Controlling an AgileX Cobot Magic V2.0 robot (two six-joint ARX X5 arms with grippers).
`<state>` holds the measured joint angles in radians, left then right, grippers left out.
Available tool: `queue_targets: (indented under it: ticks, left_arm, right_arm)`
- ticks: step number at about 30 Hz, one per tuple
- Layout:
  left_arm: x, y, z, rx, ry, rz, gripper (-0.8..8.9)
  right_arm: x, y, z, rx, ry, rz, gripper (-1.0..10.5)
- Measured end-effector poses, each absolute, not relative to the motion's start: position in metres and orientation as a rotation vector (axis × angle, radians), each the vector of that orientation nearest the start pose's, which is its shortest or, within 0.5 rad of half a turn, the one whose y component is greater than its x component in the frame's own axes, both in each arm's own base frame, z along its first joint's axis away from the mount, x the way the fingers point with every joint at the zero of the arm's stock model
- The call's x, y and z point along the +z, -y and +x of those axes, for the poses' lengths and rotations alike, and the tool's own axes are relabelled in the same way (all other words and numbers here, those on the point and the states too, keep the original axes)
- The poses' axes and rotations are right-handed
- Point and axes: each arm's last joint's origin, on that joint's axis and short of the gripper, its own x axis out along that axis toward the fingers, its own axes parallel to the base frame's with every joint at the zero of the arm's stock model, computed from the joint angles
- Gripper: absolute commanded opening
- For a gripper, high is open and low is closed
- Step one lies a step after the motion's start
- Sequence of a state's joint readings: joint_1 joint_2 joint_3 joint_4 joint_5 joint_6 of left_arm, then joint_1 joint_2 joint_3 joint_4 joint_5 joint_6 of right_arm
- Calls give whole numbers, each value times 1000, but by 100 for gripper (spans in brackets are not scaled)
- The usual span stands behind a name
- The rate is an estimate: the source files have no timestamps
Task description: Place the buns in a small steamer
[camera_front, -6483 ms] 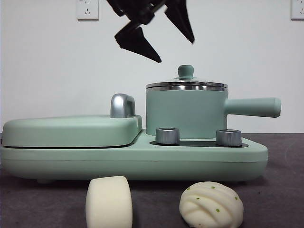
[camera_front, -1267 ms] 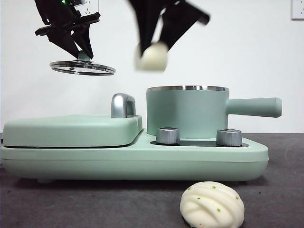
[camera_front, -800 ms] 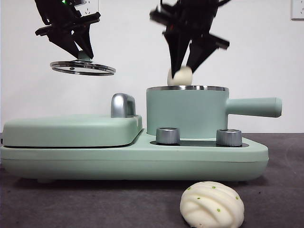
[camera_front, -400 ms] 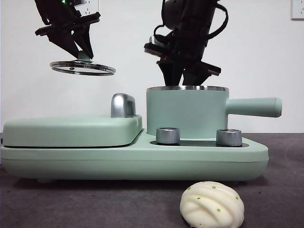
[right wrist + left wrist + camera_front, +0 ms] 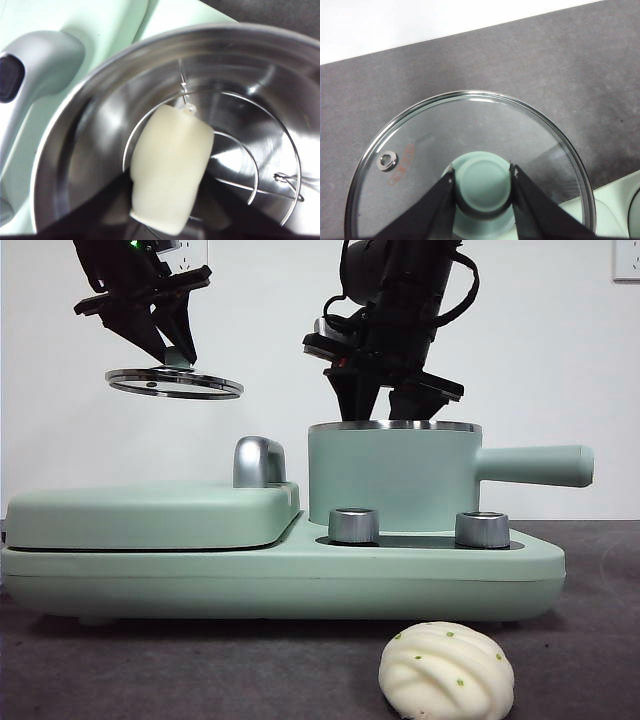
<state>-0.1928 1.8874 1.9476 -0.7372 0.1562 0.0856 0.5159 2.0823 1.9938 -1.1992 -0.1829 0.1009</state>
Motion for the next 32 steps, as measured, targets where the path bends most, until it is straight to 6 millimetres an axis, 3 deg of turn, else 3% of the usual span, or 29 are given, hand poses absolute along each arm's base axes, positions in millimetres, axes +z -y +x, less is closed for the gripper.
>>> queue_targets:
  ticks: [6, 16, 27, 32]
  left_arm:
    - [369, 85, 410, -365, -665, 94, 19]
    - [369, 85, 410, -365, -665, 94, 19]
    - [369, 85, 410, -365, -665, 94, 19]
    - [369, 85, 410, -365, -665, 94, 19]
  right_arm:
    - [280, -214, 367, 532, -1319, -134, 413]
    - [284, -215, 369, 536, -1294, -129, 419]
    - [349, -208, 360, 552, -1197, -108, 419]
    - [377, -206, 339, 584, -1126, -108, 419]
